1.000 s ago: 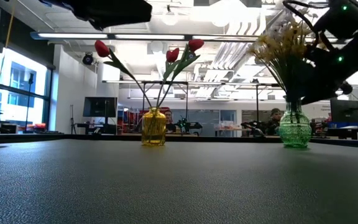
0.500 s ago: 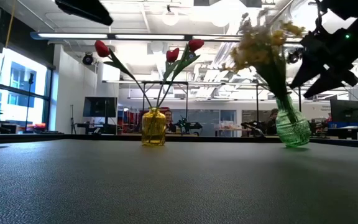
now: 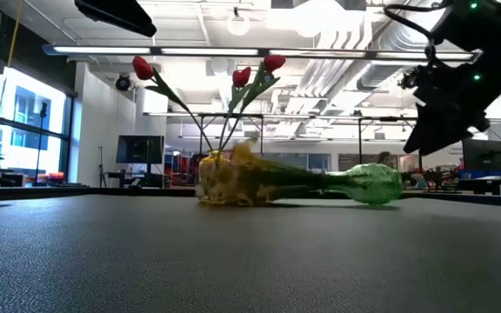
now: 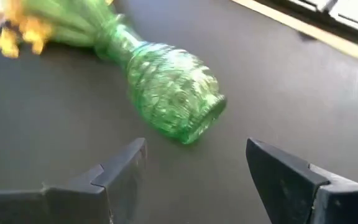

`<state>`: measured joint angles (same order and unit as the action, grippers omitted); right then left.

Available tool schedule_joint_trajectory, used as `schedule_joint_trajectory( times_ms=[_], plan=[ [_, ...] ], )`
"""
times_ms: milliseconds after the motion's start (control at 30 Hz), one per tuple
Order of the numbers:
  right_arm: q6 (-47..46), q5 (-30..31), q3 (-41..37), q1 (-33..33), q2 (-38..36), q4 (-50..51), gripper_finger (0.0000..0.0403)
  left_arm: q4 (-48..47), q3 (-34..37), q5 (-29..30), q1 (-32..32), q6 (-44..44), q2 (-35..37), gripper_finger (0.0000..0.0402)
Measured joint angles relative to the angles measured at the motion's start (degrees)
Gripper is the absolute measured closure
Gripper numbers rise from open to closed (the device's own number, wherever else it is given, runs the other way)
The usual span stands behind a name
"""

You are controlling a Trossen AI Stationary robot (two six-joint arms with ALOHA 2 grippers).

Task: Sort flowers into vase by color
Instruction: Adjust the green vase

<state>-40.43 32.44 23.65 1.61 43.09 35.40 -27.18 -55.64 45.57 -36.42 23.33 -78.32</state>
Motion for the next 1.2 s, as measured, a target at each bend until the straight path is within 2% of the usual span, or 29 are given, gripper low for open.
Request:
schedule_joint_trajectory(
  times_ms=[200, 300, 433, 567, 667, 767, 967, 1067, 1200],
  plan=[
    [10.58, -2.04, 5.31, 0.0, 6.77, -1.17, 0.0144, 0.06, 0.0, 0.0, 0.02, 0.04, 0.0, 0.028],
    [20.29, -4.62, 8.34, 0.05, 11.76, -5.89, 0.0144, 0.4, 0.0, -0.01, 0.02, 0.05, 0.0, 0.028],
    [34.97, -6.93, 13.52, 1.65, 22.36, -12.01, 0.0144, 0.47, 0.0, -0.01, 0.02, 0.5, 0.0, 0.028],
    [42.63, -7.56, 20.86, 5.77, 34.56, -11.22, 0.0144, 0.46, 0.0, -0.01, 0.02, 0.57, 0.0, 0.028],
    [45.54, -11.01, 26.97, 9.5, 43.2, -9.03, 0.0144, 0.46, 0.0, -0.01, 0.02, 0.57, 0.0, 0.028],
    [46.83, -11.74, 33.19, 12.38, 50.9, -5.09, 0.0144, 0.47, 0.0, -0.01, 0.02, 0.57, 0.0, 0.028],
    [46.97, -15.88, 41.76, 15.27, 60.64, 2.61, 0.0149, 0.48, 0.0, -0.01, 0.02, 0.61, 0.0, 0.028],
    [47.35, -16.49, 42.08, 15.79, 61.81, 2.8, 0.0175, 0.52, 0.0, -0.01, 0.02, 0.63, 0.0, 0.028],
    [46.53, -17.13, 40.49, 16.4, 61.42, 2.46, 0.0241, 0.71, 0.0, -0.01, 0.02, 0.63, 0.0, 0.028]
  ],
)
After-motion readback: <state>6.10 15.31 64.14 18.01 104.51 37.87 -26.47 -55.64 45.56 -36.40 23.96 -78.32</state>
